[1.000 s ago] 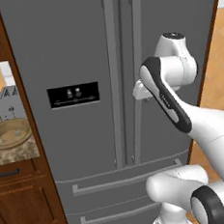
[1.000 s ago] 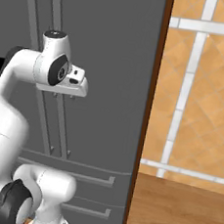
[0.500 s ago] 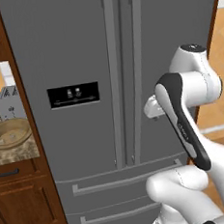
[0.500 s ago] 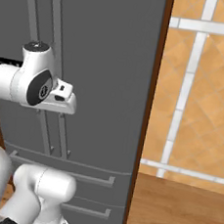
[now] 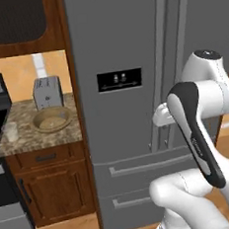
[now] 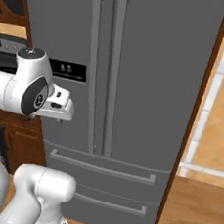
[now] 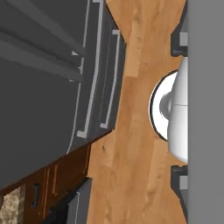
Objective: Grab a lemon wedge from the fridge and one ice cube from the ice bowl, and put them in the glass of lemonade.
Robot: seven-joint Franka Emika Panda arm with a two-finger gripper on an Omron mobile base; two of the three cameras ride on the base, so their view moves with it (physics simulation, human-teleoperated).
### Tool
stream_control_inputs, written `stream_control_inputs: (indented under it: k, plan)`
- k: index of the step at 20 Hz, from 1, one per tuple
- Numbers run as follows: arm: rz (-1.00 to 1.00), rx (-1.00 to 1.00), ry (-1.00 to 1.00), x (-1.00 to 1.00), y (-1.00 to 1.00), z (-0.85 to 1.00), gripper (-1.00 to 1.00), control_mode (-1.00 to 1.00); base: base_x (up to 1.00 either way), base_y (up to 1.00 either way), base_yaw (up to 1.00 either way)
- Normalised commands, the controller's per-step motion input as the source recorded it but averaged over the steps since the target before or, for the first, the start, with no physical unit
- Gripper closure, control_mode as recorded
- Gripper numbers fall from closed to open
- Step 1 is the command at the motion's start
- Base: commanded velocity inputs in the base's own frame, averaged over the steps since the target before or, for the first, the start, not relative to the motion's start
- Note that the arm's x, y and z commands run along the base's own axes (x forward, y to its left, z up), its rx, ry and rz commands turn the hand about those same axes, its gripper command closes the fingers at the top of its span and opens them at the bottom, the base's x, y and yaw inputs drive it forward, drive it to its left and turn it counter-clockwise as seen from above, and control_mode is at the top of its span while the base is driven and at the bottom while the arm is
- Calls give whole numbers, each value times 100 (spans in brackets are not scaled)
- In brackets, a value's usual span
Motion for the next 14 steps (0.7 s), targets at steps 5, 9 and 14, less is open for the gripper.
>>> stream_control_inputs:
  k: [5, 9, 14]
  plan:
    - [0, 0, 0, 0, 0, 0, -100, 100, 36, 100, -4]
    - [0, 0, 0, 0, 0, 0, -100, 100, 33, 100, -4]
    - [0, 0, 0, 0, 0, 0, -100, 100, 28, 83, -20]
